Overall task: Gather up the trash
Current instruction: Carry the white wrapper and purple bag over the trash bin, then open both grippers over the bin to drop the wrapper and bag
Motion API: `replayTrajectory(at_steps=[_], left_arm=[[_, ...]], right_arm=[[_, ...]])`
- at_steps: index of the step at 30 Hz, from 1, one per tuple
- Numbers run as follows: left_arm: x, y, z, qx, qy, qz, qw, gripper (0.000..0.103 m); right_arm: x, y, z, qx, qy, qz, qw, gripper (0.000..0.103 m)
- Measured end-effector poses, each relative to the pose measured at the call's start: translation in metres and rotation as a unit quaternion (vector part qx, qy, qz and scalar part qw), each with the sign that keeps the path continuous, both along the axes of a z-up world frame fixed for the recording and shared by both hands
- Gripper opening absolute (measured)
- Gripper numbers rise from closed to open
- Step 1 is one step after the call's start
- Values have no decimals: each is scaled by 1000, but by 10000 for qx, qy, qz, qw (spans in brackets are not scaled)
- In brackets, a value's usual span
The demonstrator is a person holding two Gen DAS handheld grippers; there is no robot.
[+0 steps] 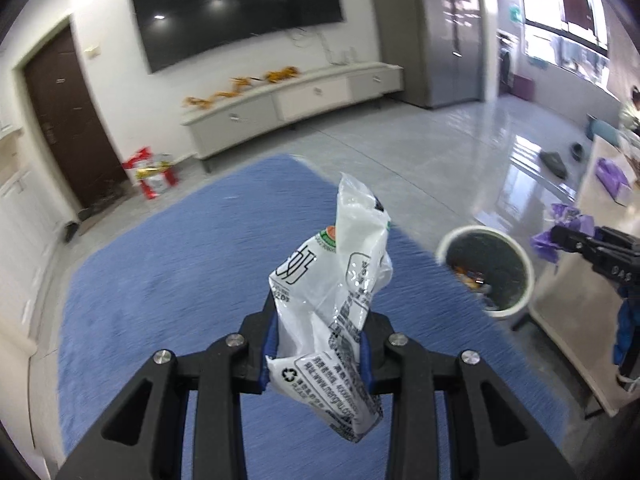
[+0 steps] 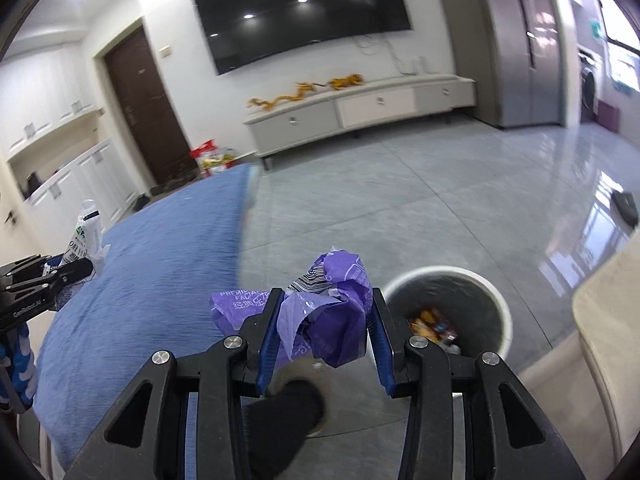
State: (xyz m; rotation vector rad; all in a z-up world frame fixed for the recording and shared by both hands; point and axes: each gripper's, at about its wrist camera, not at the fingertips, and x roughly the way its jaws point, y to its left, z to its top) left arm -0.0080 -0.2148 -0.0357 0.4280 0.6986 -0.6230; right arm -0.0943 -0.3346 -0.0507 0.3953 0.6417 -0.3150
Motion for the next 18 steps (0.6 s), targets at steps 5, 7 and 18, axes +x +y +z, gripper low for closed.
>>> replayTrajectory(at_steps=[5,7,18], left_arm=[[7,-81,-21,-22,532,-627,9966,33],[11,-117,-30,-38,770,-866,9933,33],[32,-241,-75,-335,2064,-1611,9645,36]], right_arm=[[-9,-48,-27,123,207,-449,9987,41],[-10,-66,-38,163,296,-608,9976,41],[0,-122,-87,278,612,-976,9930,44]])
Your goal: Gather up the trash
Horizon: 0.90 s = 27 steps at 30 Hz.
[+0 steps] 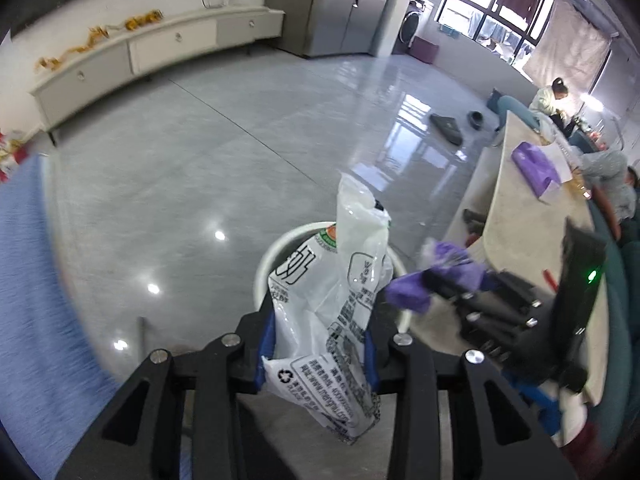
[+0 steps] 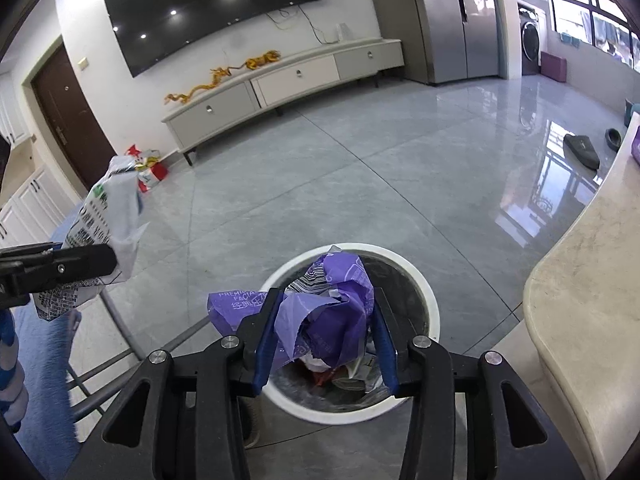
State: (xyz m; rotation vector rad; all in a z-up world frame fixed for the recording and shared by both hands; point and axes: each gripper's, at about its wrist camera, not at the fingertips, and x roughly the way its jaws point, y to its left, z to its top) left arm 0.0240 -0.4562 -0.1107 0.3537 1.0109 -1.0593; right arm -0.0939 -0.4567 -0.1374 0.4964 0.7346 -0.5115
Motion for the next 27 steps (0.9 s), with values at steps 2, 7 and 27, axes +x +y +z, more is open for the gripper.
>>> replayTrajectory(at_steps=[2,7,27], left_arm=[[5,-12,-8,-23,187,-25,9998,43],[21,-27,-25,-116,536,39,9985,53],[-2,49,33,-489,-353,563,9966,58]], right_arm=[[8,-5,-7,31,67,-12,10000,46],[18,-10,-20,69,206,-62,9997,47],[14,18,17,-70,63,10,10000,58]])
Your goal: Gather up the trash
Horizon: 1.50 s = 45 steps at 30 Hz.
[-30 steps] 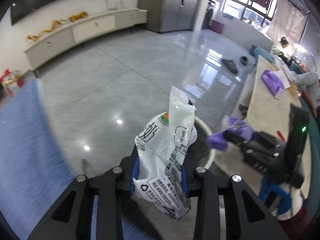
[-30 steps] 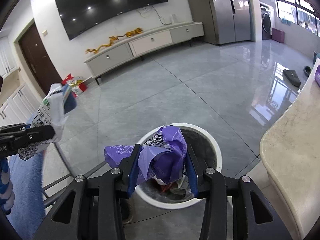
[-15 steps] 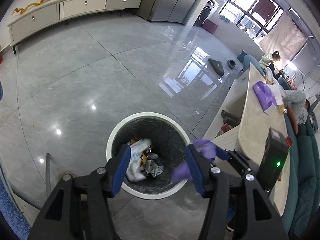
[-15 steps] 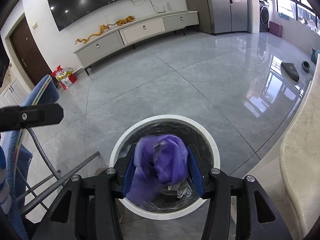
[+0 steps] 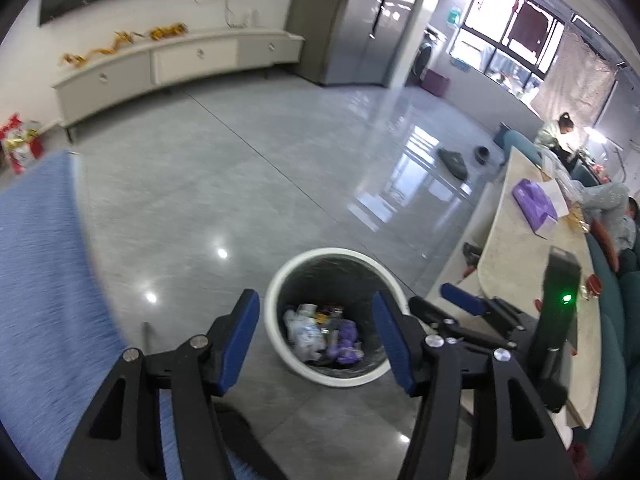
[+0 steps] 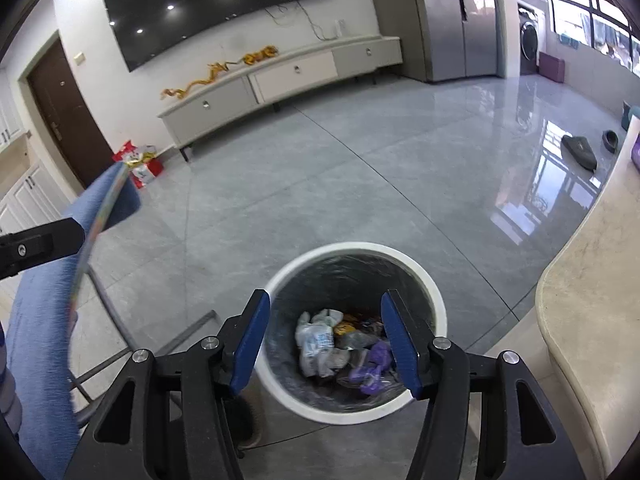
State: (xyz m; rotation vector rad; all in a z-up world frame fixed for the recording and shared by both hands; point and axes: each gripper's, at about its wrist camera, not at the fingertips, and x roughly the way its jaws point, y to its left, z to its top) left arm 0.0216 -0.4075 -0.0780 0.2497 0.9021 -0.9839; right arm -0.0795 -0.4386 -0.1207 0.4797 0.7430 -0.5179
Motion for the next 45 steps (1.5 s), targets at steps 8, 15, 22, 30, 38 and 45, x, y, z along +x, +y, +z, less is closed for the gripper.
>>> replayTrajectory(at_steps=[8,15,22,30,38,45], left_arm=[[-11,89,41,-223,-555,737,9955,61],[-24,173,71,-387,-1164,1353,9832,64],[-39,246,94,-579,-1684,1825,9669,71],[-47,295,111,-586,-2187,2466,9423,74],[-46,322,116,-522,-2444,2923,9231,82],[-47,326,116,-463,-2593,3090,9139,85]], right_arm=[[6,67,50,-172,-402,553,9975,62],[15,128,93,-465,-687,1002,9915,66],[24,180,132,-863,-909,1253,9842,76],[31,224,164,-1288,-1073,1376,9762,93],[29,246,174,-1627,-1103,1392,9706,103],[27,253,176,-1768,-1134,1392,9677,103]])
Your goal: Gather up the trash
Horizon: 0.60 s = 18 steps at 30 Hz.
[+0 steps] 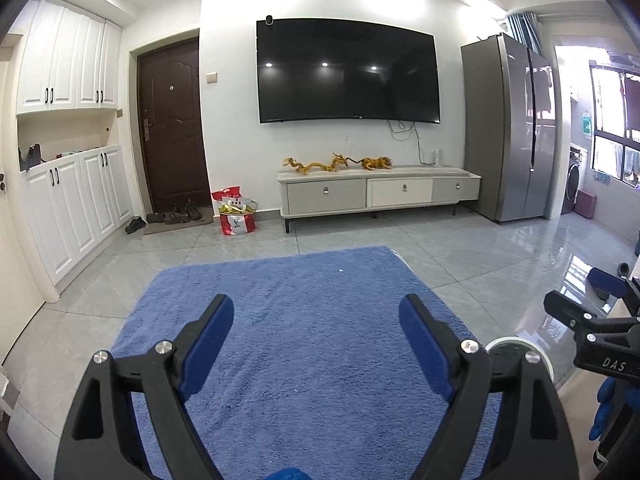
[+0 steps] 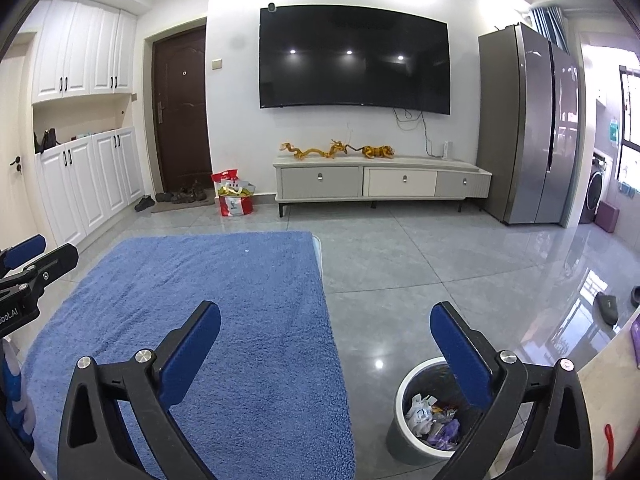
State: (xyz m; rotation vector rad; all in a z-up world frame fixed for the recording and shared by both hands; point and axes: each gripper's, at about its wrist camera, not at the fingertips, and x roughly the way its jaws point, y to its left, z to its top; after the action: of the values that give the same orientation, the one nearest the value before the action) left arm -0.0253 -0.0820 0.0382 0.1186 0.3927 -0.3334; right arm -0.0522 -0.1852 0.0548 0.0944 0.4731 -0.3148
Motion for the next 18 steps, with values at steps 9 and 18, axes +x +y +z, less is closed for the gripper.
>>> replayTrajectory(at_steps=[9,18], left_arm=[[-6,4,1,-44,-116,193,9997,85],[-8,9,3,-72,-167,253,9995,85]], right_arm=[[2,-4,4,-1,-82,-51,10000,103],[1,-2,6,-50,-136,-63,9999,103]])
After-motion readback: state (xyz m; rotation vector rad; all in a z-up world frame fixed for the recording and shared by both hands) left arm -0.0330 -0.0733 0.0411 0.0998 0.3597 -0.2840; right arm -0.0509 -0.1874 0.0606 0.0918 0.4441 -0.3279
